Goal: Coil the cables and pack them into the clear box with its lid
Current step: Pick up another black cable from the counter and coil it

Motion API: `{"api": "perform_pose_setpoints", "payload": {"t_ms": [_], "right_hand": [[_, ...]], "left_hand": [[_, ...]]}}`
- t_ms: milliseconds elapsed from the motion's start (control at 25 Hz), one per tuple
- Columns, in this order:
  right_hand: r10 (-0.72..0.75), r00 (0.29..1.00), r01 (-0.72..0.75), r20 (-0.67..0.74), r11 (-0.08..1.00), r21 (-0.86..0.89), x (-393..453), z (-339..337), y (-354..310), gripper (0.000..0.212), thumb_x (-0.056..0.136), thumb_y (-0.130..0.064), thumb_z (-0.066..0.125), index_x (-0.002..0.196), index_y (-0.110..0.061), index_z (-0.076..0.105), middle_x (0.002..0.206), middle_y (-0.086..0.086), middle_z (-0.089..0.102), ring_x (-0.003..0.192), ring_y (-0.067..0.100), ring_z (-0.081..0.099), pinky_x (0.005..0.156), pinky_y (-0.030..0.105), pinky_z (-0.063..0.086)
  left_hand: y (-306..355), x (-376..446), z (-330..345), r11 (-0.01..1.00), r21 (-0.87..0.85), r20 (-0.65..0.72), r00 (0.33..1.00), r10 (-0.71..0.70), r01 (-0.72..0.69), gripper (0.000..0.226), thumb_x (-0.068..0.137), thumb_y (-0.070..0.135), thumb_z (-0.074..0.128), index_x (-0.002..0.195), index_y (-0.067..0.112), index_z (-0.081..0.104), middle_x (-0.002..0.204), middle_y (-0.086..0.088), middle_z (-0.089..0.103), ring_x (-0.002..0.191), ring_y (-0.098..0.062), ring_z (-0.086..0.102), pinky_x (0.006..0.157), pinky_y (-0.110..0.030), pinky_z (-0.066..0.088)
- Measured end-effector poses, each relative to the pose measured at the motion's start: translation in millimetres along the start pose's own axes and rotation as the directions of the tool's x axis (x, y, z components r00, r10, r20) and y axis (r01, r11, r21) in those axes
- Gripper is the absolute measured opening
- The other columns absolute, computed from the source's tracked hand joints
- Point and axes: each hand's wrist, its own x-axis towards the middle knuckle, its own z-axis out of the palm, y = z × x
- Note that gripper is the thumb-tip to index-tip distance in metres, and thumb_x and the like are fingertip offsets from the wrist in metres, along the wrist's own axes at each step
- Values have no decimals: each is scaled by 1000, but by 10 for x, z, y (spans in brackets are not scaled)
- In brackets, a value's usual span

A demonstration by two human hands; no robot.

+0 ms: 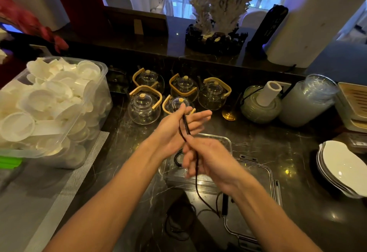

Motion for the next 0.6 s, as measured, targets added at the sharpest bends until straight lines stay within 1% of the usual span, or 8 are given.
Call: {"api": "perform_pose_setpoints", "payload": {"t_ms": [80,160,240,280,400,480,520,600], "right_hand": [[95,995,-96,-20,995,-41,-13,-53,225,46,99,-52,55,80,-11,64,56,6,56,44,15,46,49,30,45],[193,981,-194,-21,980,-42,15,-173,427,50,95,-57,59,65,-18,55,50,-1,40,41,11,31,42,23,29],[267,964,-267,0,964,-8,103,-345,544,47,95,-49,64,60,-23,49,51,-6,31,44,10,24,43,22,20],[289,957,-289,2,957,18,170,-425,568,43,96,-40,66,59,-24,49,53,-6,29,45,10,22,44,22,19],[270,959,-271,-82,963,1,416,-661,481,27,91,-21,64,66,-20,53,56,-3,32,46,10,28,46,24,26],[154,972,-185,-178,967,-175,551,-817,253,9,84,-18,63,77,-12,62,56,0,41,47,12,38,48,25,33],[96,971,-162,-218,936,-312,598,-888,101,8,83,-18,66,82,-10,64,58,2,45,51,15,41,50,27,33],[18,966,-173,-257,783,-597,645,-979,-193,16,86,-21,73,78,-11,62,62,4,49,57,18,43,51,30,33]], "left_hand": [[42,18,26,994,-106,35,998,43,-40,50,109,34,35,146,0,37,88,-15,76,90,-29,77,86,-44,62],[77,30,33,984,-175,82,996,44,-29,52,108,33,38,147,-1,38,86,-13,75,68,-18,77,64,-32,64],[114,-13,73,984,-173,191,981,-12,46,54,106,34,38,149,1,38,99,-15,77,55,-10,73,53,-23,61],[115,-48,88,985,-143,262,964,-55,95,56,104,34,40,149,2,40,98,-14,77,48,-8,69,49,-20,59],[-21,-120,71,978,41,403,892,-206,207,53,99,33,50,141,0,52,80,-8,74,29,-2,47,33,-11,43],[-170,-95,21,945,224,343,889,-304,237,49,104,32,47,135,-4,57,76,-10,73,27,-2,38,31,-10,36],[-234,-70,-15,918,310,272,903,-333,246,50,105,33,45,133,-7,57,79,-13,74,29,-2,38,33,-11,37],[-312,-29,-61,876,397,134,927,-351,275,52,106,36,44,131,-8,58,94,-20,77,39,-3,53,42,-16,49]]}}
